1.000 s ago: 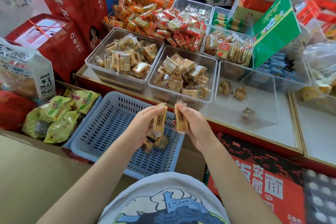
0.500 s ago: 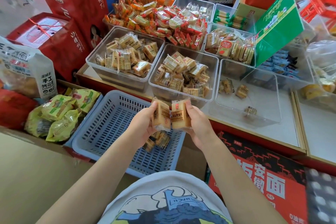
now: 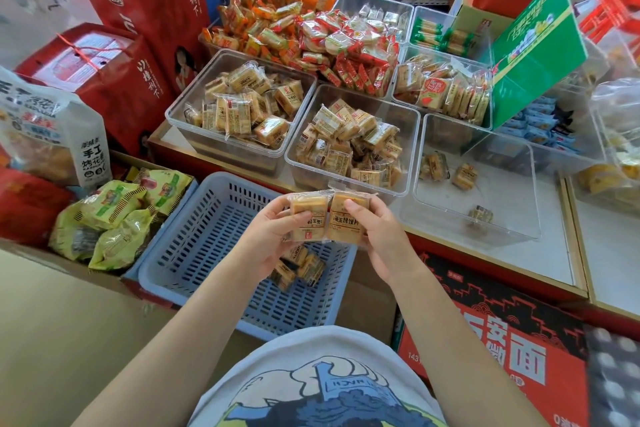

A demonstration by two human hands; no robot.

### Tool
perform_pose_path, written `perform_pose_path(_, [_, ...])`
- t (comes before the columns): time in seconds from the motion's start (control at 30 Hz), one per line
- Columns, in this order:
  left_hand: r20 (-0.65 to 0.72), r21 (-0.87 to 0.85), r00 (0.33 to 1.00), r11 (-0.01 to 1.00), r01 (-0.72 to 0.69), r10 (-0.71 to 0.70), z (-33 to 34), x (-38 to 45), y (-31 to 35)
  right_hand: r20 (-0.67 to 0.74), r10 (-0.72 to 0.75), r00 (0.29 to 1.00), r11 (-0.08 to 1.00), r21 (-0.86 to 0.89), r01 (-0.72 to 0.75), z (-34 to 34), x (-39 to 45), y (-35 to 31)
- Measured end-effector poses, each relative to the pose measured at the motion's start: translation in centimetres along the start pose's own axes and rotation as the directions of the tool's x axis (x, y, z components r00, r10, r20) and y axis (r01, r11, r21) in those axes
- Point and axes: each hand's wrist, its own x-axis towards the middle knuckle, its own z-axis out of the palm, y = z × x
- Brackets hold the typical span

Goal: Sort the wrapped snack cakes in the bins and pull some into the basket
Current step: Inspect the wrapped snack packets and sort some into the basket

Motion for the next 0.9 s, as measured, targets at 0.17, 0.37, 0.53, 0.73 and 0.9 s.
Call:
perform_pose_path(0.17, [-0.006, -0.001, 1.000, 1.000, 0.018, -0.018, 0.5, -0.1, 0.2, 0.005, 0.040, 0.999, 0.999, 0.028, -0.040, 0.0, 0.2, -0.2])
perform_pose_path(0.37, [-0.077, -0.071, 0.994, 0.995, 0.068, -0.073, 0.9, 0.2, 0.2, -0.007, 0.117, 0.993, 0.991, 0.070, -0.117, 0.3, 0.1, -0.6])
perform_pose_path(0.53, [-0.110, -0.200, 0.993, 0.980, 0.022, -0.044, 1.0, -0.1, 0.6, 0.033, 0.063, 0.997, 0.988, 0.140, -0.067, 0.0, 0.3, -0.7])
perform_pose_path(0.73, [-0.115, -0.134, 0.991, 0.990, 0.051, -0.067, 0.9, -0.3, 0.8, -0.009, -0.017, 1.000, 0.986, 0.164, 0.019, 0.4, 0.0, -0.3])
perform_pose_path(0.9, [-0.110, -0.121, 0.993, 0.992, 0.032, -0.045, 0.8, -0.5, 0.5, 0.006, -0.025, 1.000, 0.993, 0.114, 0.024, 0.7, -0.1, -0.3])
